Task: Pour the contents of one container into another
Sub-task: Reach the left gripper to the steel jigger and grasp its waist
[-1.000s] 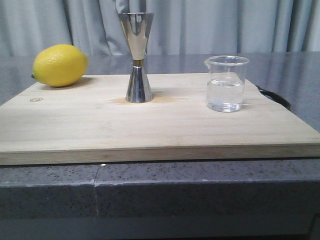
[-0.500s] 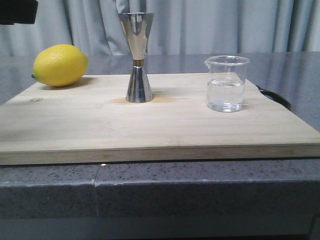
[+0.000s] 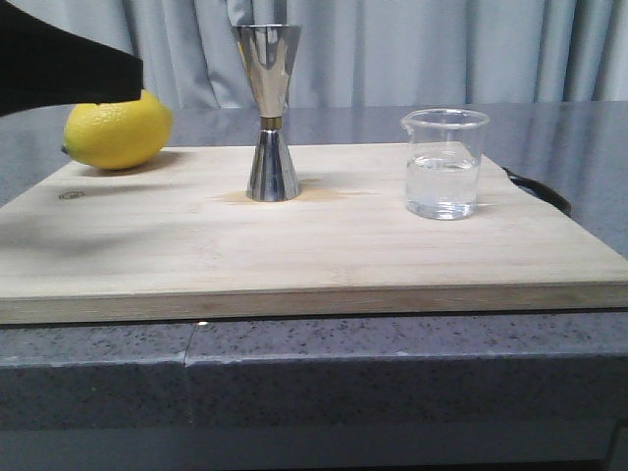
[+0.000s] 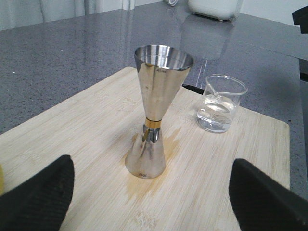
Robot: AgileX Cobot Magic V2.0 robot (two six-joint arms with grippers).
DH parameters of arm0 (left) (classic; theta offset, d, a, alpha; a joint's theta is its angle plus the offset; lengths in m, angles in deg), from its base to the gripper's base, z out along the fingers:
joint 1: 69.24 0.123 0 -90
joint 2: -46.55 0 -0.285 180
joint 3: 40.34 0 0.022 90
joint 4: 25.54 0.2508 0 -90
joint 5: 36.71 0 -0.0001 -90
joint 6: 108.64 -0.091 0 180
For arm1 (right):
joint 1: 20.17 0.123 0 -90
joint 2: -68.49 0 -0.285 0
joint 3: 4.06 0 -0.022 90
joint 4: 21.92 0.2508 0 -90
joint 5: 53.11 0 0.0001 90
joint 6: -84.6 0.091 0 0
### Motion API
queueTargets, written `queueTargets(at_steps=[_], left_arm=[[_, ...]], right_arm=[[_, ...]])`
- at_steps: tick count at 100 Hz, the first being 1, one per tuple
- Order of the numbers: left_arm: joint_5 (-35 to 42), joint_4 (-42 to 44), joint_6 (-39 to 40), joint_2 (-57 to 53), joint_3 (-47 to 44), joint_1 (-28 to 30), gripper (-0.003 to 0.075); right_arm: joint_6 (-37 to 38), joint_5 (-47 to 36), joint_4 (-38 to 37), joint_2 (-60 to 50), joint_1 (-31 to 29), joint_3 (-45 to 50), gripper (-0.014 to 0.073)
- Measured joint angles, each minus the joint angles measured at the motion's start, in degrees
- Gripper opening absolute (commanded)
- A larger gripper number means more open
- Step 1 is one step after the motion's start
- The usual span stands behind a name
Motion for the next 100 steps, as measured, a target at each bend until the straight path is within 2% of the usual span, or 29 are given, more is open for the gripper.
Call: queueTargets(at_steps=[24, 71, 93, 100], left_arm=[[-0.1, -1.5, -6.8, 5.5, 2.3, -5.8, 0.0578], [-0.1, -1.9, -7.3, 17.3, 17.6, -12.6, 0.0564], [-0.2, -1.9, -7.3, 20.0, 21.4, -15.5, 0.0561], [-0.2, -1.9, -7.3, 20.2, 21.6, -15.7, 0.0531]], right_arm=[[0.0, 0.0, 0.0, 0.0, 0.0, 0.0, 0.0659], [0.0, -0.1, 0.0, 0.0, 0.0, 0.0, 0.0659], [0.0, -0.1, 0.0, 0.0, 0.0, 0.0, 0.0659], [0.0, -0.1, 0.0, 0.0, 0.0, 0.0, 0.0659]])
